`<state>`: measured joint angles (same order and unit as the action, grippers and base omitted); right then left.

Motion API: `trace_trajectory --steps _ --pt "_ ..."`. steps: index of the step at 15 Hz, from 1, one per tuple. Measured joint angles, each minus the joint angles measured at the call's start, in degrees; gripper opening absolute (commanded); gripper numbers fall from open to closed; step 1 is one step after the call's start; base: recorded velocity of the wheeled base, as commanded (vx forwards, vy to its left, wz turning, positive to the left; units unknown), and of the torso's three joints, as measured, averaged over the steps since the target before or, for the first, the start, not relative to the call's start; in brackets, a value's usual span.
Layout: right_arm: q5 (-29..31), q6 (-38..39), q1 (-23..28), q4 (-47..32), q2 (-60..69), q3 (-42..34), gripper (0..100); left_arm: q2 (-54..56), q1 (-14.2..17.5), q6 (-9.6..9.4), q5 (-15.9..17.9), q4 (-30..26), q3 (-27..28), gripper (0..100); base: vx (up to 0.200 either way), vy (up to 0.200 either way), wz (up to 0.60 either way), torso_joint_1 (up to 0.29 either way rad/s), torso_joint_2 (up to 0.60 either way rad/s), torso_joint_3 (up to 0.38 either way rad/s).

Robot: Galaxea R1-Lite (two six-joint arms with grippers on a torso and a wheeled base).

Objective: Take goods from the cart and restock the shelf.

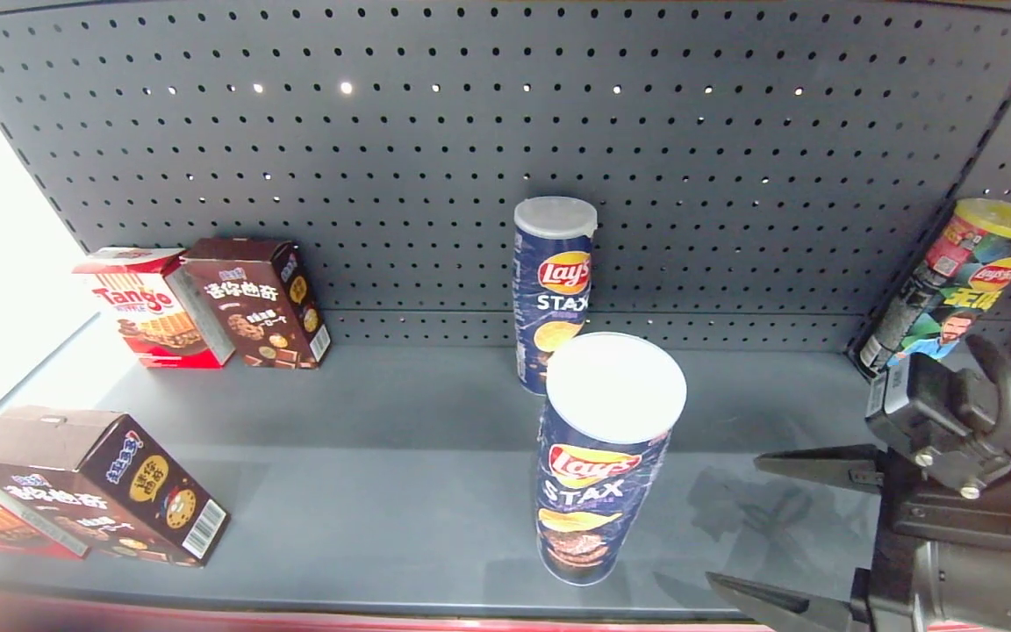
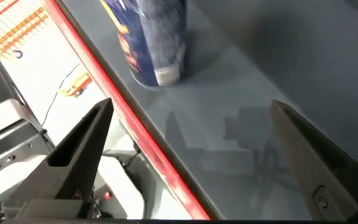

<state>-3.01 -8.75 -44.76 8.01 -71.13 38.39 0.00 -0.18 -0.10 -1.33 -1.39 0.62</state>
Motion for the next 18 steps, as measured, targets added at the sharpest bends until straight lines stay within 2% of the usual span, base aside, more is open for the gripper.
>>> trace_trajectory --steps 7,18 --pt "0.1 -0.2 -1.1 0.1 -8.5 6.8 100 0.0 0.0 0.12 -0.1 0.0 0.0 100 0.000 0.000 0.00 0.000 0.00 0.000" --pt "0.4 -0.3 1.0 1.8 -13.2 7.4 100 0.0 0.0 0.17 0.0 0.0 0.0 100 0.000 0.000 0.00 0.000 0.00 0.000"
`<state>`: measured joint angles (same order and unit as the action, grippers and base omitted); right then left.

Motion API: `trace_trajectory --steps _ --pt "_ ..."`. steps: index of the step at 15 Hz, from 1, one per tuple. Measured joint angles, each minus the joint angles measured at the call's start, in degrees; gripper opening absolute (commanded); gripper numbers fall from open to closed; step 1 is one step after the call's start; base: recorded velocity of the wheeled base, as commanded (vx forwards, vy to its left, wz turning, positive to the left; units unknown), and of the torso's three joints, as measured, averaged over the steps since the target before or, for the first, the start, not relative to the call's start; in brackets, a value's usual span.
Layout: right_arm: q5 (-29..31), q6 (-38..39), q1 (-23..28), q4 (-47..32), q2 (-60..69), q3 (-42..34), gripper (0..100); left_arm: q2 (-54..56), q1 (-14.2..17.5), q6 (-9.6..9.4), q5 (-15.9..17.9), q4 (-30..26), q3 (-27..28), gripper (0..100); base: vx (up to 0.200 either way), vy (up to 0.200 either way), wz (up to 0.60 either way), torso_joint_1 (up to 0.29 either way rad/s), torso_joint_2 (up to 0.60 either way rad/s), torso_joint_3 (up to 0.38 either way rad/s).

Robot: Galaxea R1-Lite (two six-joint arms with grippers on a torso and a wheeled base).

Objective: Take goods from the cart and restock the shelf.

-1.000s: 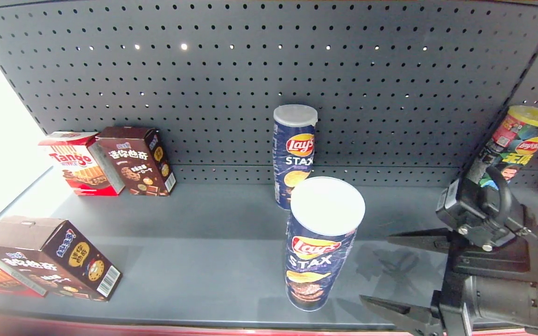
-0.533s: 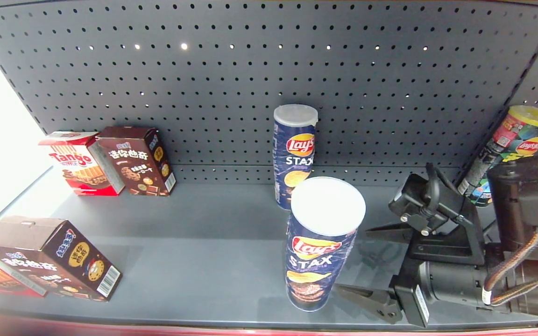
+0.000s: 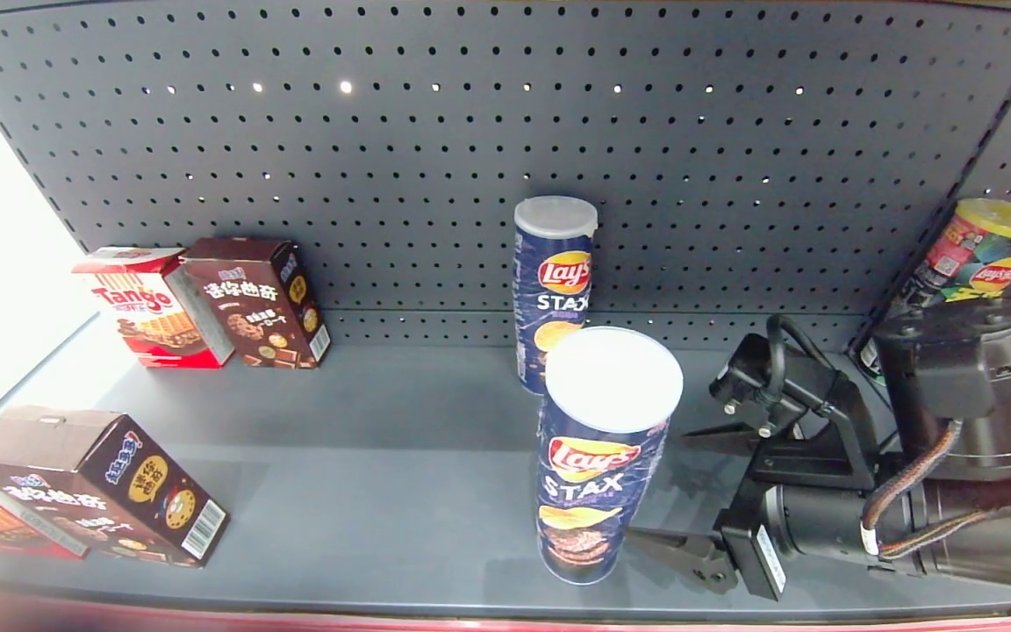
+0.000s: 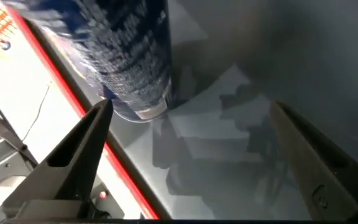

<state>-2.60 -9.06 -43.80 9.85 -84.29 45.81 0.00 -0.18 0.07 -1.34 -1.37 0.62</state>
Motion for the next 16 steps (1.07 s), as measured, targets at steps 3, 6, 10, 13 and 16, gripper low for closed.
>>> trace_trajectory --steps 3,6,10,13,16 --pt "0.1 -0.2 1.5 0.0 -0.7 0.0 100 0.0 0.0 0.00 0.0 0.0 0.0 100 0.000 0.000 0.00 0.000 0.00 0.000" --pt "0.1 -0.2 2.0 0.0 -1.3 0.1 100 0.0 0.0 0.00 0.0 0.0 0.0 100 0.000 0.000 0.00 0.000 0.00 0.000" --pt "0.1 -0.3 3.4 0.8 -2.0 0.2 100 0.0 0.0 0.00 0.0 0.0 0.0 100 0.000 0.000 0.00 0.000 0.00 0.000" --pt "0.1 -0.3 3.8 0.9 -2.6 0.9 100 0.0 0.0 0.02 0.0 0.0 0.0 100 0.000 0.000 0.00 0.000 0.00 0.000" --pt "0.1 -0.3 3.9 0.9 -3.5 1.8 100 0.0 0.0 0.09 0.0 0.0 0.0 100 0.000 0.000 0.00 0.000 0.00 0.000"
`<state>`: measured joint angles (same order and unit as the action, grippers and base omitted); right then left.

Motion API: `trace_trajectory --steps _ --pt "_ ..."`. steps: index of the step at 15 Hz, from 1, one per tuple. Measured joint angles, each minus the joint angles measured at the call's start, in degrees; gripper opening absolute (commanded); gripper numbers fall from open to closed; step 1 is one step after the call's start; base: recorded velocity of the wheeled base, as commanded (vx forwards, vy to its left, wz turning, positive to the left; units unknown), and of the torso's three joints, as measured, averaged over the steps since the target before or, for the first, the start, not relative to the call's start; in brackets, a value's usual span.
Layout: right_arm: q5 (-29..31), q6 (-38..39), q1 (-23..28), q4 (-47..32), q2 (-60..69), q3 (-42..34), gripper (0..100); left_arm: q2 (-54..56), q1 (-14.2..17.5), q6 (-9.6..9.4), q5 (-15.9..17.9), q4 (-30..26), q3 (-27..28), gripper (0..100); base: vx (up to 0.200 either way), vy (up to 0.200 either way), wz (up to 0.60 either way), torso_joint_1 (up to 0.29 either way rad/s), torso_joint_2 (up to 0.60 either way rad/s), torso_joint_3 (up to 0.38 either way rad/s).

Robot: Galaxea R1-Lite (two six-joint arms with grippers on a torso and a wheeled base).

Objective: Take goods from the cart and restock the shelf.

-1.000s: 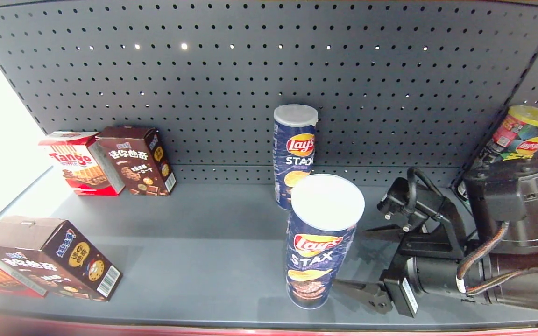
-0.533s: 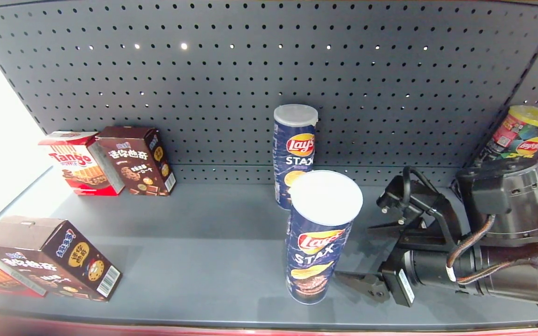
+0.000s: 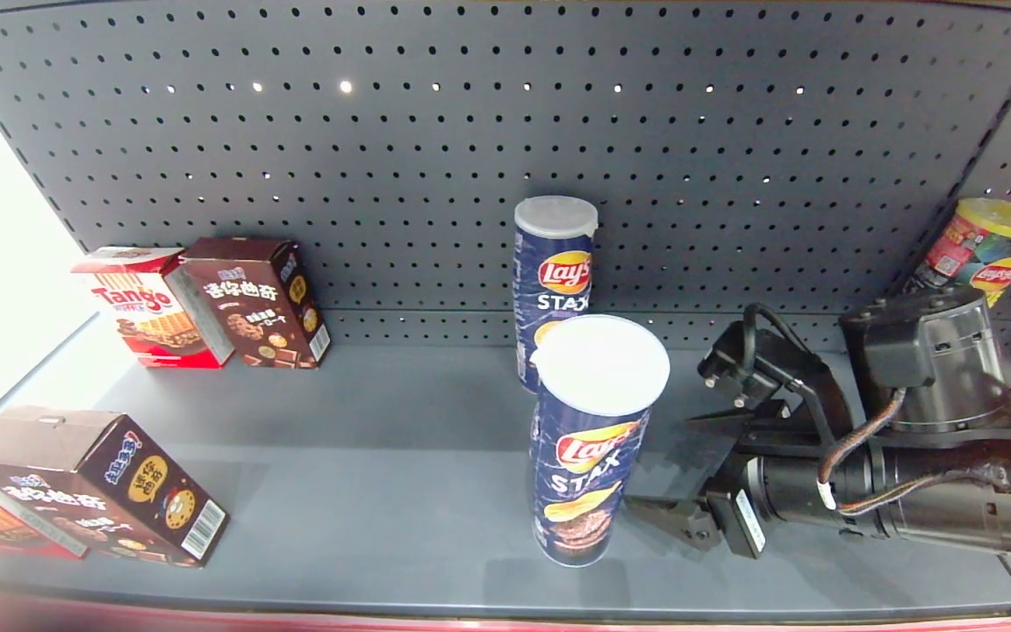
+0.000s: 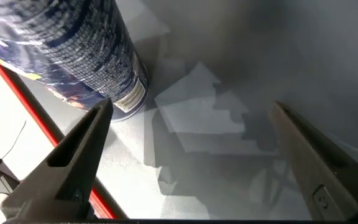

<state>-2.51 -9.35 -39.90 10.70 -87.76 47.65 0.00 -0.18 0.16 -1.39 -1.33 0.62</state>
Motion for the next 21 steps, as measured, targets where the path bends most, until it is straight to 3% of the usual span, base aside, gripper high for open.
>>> trace_trajectory --steps 8,21 --pt "0.0 0.0 2.5 0.0 1.2 -2.3 100 0.0 0.0 0.00 0.0 0.0 0.0 100 0.000 0.000 0.00 0.000 0.00 0.000" --pt "0.0 -1.5 0.0 0.0 -2.8 1.3 100 0.0 0.0 0.00 0.1 -0.1 0.0 100 0.000 0.000 0.00 0.000 0.00 0.000"
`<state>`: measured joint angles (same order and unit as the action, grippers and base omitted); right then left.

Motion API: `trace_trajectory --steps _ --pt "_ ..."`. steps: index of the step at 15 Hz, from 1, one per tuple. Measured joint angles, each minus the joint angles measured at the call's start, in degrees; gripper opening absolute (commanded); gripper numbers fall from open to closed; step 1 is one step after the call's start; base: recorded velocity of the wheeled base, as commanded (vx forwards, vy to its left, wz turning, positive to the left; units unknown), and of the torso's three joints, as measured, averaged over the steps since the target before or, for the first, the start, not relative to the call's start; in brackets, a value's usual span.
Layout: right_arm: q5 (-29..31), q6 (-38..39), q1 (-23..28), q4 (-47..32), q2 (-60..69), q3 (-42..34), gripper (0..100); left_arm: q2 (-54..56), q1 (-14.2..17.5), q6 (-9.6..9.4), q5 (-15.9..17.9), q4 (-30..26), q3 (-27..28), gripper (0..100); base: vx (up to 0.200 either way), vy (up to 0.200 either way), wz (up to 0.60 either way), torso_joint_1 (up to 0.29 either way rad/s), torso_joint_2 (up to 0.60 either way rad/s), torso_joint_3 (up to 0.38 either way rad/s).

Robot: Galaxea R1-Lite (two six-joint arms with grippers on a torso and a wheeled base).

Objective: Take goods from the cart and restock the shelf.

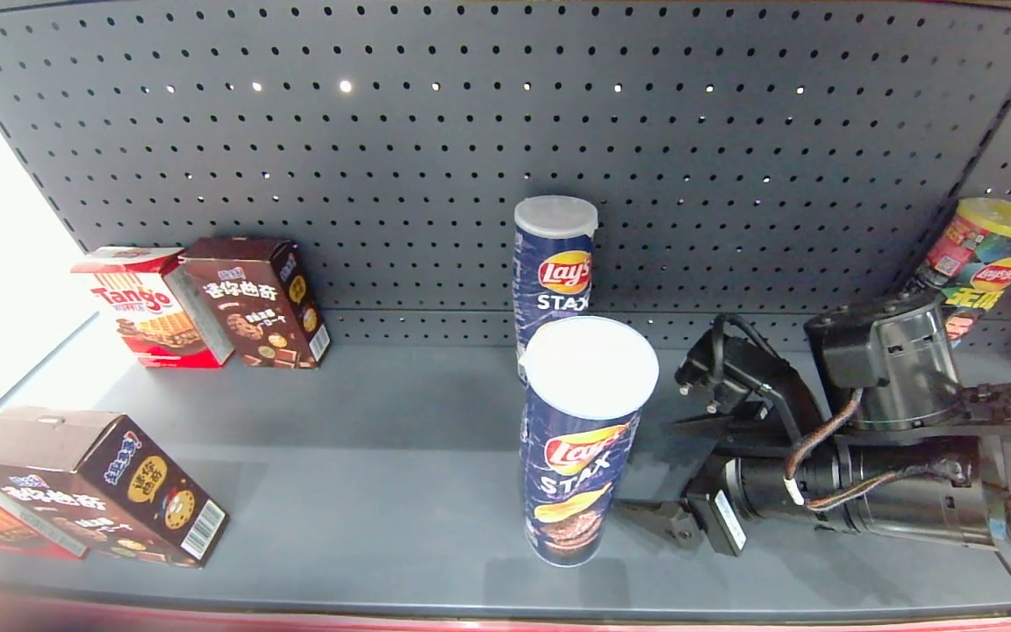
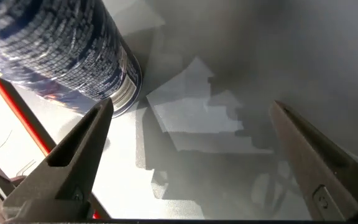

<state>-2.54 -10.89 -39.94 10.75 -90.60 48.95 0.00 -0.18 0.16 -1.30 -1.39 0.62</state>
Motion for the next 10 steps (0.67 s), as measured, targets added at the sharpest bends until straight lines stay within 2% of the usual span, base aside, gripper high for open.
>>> trace_trajectory --steps 10 --pt "0.0 0.0 -1.0 0.3 -0.5 0.4 100 0.0 0.0 0.00 0.0 0.0 0.0 100 0.000 0.000 0.00 0.000 0.00 0.000"
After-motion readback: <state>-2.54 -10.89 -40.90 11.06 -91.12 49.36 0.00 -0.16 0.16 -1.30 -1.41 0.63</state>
